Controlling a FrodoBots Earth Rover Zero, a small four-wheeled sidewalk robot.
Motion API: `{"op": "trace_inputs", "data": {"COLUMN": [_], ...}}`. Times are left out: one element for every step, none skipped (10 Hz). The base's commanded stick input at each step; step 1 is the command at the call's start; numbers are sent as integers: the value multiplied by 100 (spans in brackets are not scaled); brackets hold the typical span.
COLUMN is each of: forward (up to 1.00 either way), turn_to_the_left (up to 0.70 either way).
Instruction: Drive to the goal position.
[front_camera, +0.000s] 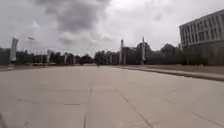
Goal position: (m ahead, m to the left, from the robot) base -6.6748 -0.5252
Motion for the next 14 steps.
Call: {"op": "trace_inputs", "data": {"forward": [35, 46, 58, 70, 70, 70, 70, 70, 70, 70, 70, 70, 70, 70], "turn_to_the_left": [7, 10, 12, 15, 15, 15, 15, 15, 15, 15, 15, 15, 15, 15]}}
